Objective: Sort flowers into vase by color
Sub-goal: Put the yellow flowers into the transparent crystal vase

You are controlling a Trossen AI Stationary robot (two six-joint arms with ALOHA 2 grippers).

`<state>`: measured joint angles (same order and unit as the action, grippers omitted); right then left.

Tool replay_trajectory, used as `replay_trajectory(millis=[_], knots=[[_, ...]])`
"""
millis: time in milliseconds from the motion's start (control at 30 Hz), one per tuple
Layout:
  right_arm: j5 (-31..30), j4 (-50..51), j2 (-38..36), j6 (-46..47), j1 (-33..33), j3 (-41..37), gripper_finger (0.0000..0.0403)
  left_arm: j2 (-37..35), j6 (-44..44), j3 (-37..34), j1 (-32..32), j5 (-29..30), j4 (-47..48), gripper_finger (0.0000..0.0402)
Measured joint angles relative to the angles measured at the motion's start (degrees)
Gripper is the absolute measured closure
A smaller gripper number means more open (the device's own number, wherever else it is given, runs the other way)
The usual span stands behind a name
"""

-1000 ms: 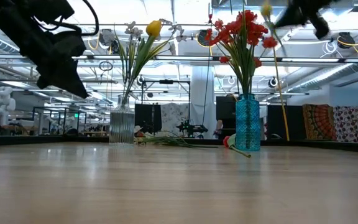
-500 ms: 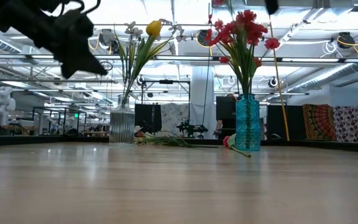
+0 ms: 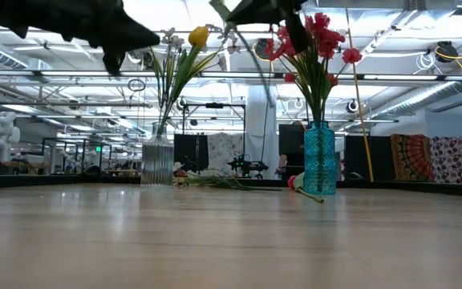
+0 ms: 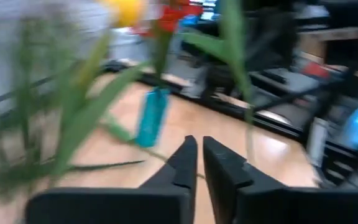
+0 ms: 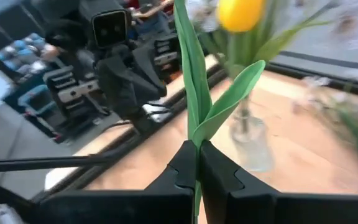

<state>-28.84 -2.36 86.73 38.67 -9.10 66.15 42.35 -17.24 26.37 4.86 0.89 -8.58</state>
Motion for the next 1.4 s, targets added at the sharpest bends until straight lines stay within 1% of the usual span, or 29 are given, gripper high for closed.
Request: replay_trajectory(millis=[67, 133, 233, 300, 400, 500, 600, 667, 767, 867, 1000, 1100, 1233, 1400], knots=[[0.52, -3.34, 0.94, -0.34, -0.42, 0.00, 0.0402, 0.00, 2.35, 0.00, -0.02, -4.61, -1.06, 0.0347], [0.50, -4.95, 1.31, -1.07, -1.02, 0.02, 0.0402, 0.00, 3.23, 0.00, -0.14, -7.31, -1.83, 0.0324], [0.48, -5.36, 1.35, -1.93, -1.81, 0.02, 0.0402, 0.00, 4.75, 0.00, -1.00, -7.86, -2.72, 0.0298], [0.41, -6.55, 1.34, -3.11, -2.25, 0.02, 0.0402, 0.01, 6.63, 0.00, -2.23, -7.96, -4.48, 0.0289], [0.41, -8.94, 1.34, -9.83, -2.69, 0.02, 0.0402, 1.27, 7.37, 0.02, -4.61, -7.86, -9.26, 0.0286], [0.60, -10.39, 1.34, -14.67, -2.68, 0.02, 0.0402, 3.88, 7.28, 0.02, -7.53, -5.74, -13.77, 0.0286], [0.98, -10.30, 1.34, -15.97, -2.65, 0.02, 0.0402, 7.21, 7.28, 0.02, -10.51, -0.27, -17.29, 0.0286], [3.97, -10.35, 1.34, -17.10, -2.61, 0.02, 0.0402, 9.84, 7.30, 0.39, -12.42, 3.32, -20.42, 0.0286], [8.04, -8.97, 1.34, -17.51, -2.72, 0.02, 0.0402, 14.29, 9.81, 3.23, -14.78, 5.77, -22.83, 0.0286], [9.32, -7.94, 1.34, -18.48, -3.42, 0.02, 0.0402, 18.92, 13.83, 6.74, -16.45, 7.72, -22.69, 0.0286], [9.61, -8.39, 1.32, -22.92, -4.31, 0.02, 0.0402, 24.45, 14.70, 10.38, -17.35, 8.62, -22.59, 0.0286], [9.85, -7.20, 1.32, -23.54, -4.63, 0.02, 0.0402, 26.79, 14.59, 12.23, -17.71, 8.67, -22.67, 0.0286], [11.27, -6.70, 1.32, -24.29, -5.06, 0.02, 0.0402, 27.99, 14.58, 12.63, -17.79, 8.82, -24.47, 0.0286], [11.21, -4.83, 1.32, -24.43, -5.27, 0.02, 0.0403, 27.93, 14.56, 12.70, -17.77, 8.82, -27.11, 0.0286]])
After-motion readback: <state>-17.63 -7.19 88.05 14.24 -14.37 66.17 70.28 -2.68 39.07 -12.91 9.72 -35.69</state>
